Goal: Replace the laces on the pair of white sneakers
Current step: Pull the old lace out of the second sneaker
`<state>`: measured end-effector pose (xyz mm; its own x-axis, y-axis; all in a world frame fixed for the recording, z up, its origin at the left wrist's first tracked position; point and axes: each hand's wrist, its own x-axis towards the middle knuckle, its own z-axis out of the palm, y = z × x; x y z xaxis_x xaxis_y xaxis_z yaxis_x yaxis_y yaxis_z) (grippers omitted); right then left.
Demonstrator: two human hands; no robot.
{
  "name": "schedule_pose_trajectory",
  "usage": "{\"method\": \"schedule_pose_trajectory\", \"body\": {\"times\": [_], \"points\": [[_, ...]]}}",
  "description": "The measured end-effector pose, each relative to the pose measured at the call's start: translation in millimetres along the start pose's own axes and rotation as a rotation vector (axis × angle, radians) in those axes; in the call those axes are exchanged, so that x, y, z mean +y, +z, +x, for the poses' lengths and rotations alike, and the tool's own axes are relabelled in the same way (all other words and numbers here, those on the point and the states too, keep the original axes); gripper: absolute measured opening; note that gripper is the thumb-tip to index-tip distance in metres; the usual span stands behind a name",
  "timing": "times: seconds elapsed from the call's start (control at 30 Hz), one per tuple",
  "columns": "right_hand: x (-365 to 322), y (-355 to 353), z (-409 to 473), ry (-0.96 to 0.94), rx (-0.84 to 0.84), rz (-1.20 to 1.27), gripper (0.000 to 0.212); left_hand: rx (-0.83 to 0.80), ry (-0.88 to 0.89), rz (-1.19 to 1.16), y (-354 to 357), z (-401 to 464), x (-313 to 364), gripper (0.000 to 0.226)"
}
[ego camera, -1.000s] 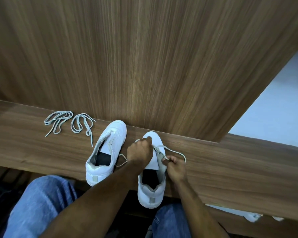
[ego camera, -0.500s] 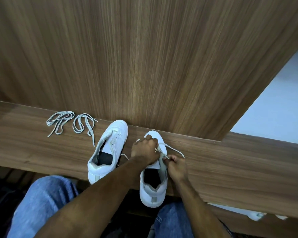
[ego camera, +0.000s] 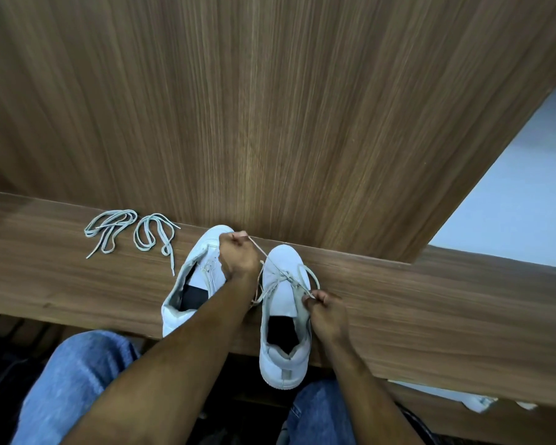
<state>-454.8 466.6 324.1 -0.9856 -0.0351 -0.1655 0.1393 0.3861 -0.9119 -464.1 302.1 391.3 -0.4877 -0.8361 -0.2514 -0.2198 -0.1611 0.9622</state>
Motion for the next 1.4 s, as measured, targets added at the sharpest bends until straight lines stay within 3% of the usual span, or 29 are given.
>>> {"method": "schedule_pose_trajectory", "body": {"times": [0.17, 0.27, 0.37, 0.43, 0.5, 0.57, 0.7, 0.8, 0.87, 0.93, 1.1, 1.3, 1.4], "points": [[1.1, 0.8, -0.7, -0.019, -0.001, -0.024, 0.016, -0.267, 0.66, 0.713, -6.9, -0.5, -14.8, 0.024], [-0.4, 0.3, -1.6, -0.025, -0.01, -0.02, 0.019, -0.49, 0.814, 1.111, 1.2, -12.6, -28.3, 0.031], [-2.7, 0.4, -2.8, -0.031, -0.004, -0.034, 0.021, -0.417, 0.941, 1.324, 4.0, -22.8, -41.3, 0.032], [-3.0, 1.0, -2.7, -0.027, 0.007, -0.03, 0.025, -0.384, 1.011, 1.352, 4.0, -26.2, -42.5, 0.032], [-1.9, 1.8, -2.2, -0.021, 0.003, -0.01, 0.024, -0.34, 0.967, 1.265, 1.3, -26.9, -36.2, 0.029], [-1.3, 1.3, -2.2, -0.026, 0.001, -0.003, 0.022, -0.237, 0.867, 0.969, 0.0, -24.8, -24.6, 0.015], [0.6, -0.7, -1.5, -0.019, 0.006, -0.011, 0.021, -0.029, 0.603, 0.077, -2.9, -12.2, 14.8, 0.008], [1.6, 1.1, -0.9, 0.0, 0.001, -0.002, 0.019, 0.048, 0.635, -0.12, -3.2, -4.4, 39.8, 0.007], [0.2, 1.1, -1.2, 0.003, 0.004, -0.012, 0.018, 0.006, 0.686, 0.039, -0.9, -1.4, 37.9, 0.005], [-0.3, 1.1, -2.2, -0.009, 0.009, -0.011, 0.018, -0.079, 0.774, 0.377, -0.7, -1.8, 20.3, 0.023], [-4.3, 0.3, -5.3, -0.012, 0.001, 0.004, 0.023, -0.474, 0.9, 1.166, 0.6, -14.7, -28.5, 0.036], [-3.5, 2.0, -4.2, 0.004, 0.005, -0.006, 0.022, -0.401, 1.0, 1.4, 5.3, -24.4, -38.1, 0.031], [-2.0, 3.0, -2.7, 0.018, 0.004, 0.01, 0.022, -0.364, 1.04, 1.339, 2.0, -20.8, -28.5, 0.03]]}}
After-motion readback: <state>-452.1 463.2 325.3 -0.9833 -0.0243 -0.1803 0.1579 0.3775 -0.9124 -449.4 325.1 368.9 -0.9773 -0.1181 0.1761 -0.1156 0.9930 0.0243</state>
